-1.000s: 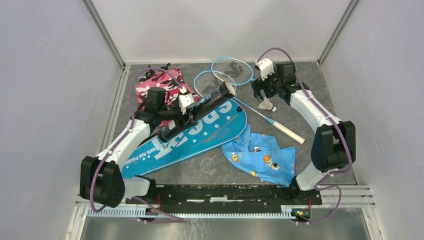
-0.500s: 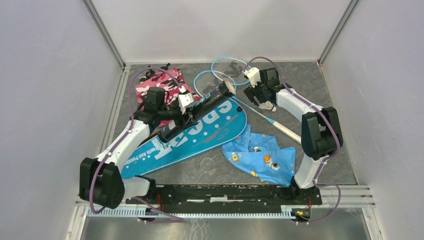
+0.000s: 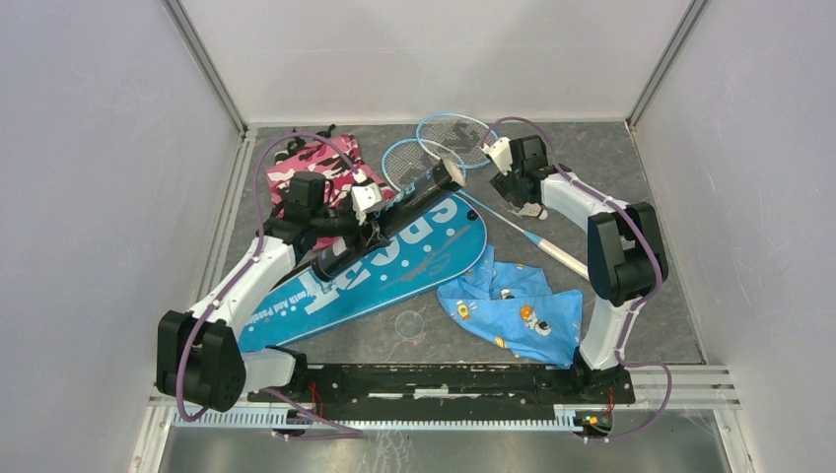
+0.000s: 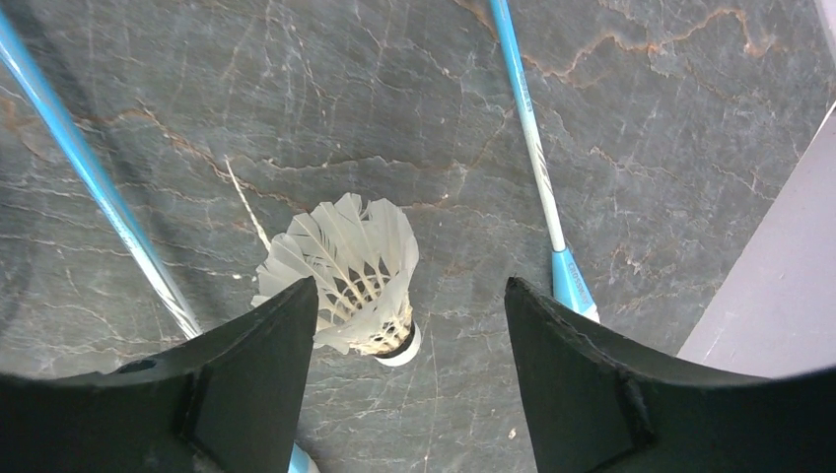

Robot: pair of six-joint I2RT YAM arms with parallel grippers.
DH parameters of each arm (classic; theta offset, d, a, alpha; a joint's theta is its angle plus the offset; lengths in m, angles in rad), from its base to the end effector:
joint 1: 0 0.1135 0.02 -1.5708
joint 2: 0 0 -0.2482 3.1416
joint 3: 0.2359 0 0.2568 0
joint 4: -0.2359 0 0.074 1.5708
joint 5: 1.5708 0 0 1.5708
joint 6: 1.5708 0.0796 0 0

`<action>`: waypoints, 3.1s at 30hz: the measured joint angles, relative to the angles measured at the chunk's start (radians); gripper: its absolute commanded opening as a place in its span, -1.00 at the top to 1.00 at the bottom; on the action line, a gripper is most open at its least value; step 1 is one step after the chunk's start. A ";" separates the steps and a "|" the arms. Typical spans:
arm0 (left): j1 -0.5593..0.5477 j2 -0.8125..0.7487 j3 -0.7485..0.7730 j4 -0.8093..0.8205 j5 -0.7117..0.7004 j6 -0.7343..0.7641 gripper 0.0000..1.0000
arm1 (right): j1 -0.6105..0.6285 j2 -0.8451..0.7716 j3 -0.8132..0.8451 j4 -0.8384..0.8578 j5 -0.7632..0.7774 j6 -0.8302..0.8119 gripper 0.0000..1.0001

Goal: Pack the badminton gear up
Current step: Pick up the shuttlecock at the center of the board, then place the shuttlecock at the shuttle tube.

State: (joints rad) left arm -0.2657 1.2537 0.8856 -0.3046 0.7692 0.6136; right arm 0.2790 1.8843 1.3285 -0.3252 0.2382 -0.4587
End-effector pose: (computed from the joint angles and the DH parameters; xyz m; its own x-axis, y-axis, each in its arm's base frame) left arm 0.2747 -0.1321 0.2337 -0.0806 0.4507 -0.8890 0.9296 0.3558 0.0960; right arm 0.4249 0.1022 0.1521 -0.6103 -0.6224 -0.4900 -0.4389 0.7806 -0.4450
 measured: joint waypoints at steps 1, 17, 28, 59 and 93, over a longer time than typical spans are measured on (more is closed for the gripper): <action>0.000 0.000 0.000 0.000 0.000 0.000 0.96 | -0.004 0.000 -0.001 -0.005 0.000 -0.004 -0.47; 0.000 0.000 0.000 0.000 0.008 0.000 0.96 | -0.090 -0.056 -0.090 -0.071 -0.026 -0.021 0.14; 0.000 0.000 0.000 0.000 0.023 0.000 0.96 | -0.094 -0.063 -0.096 -0.100 -0.013 -0.054 0.80; 0.000 0.003 0.000 -0.016 -0.038 0.082 0.96 | -0.127 -0.470 0.038 -0.178 -0.650 0.008 1.00; 0.000 -0.011 -0.105 0.072 0.067 0.182 0.96 | -0.072 -0.510 -0.044 0.032 -1.363 0.298 1.00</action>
State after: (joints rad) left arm -0.2657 1.2423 0.7803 -0.2321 0.8364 0.7959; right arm 0.2066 1.3743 1.2842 -0.2932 -1.1244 -0.1612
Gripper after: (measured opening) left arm 0.732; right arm 0.004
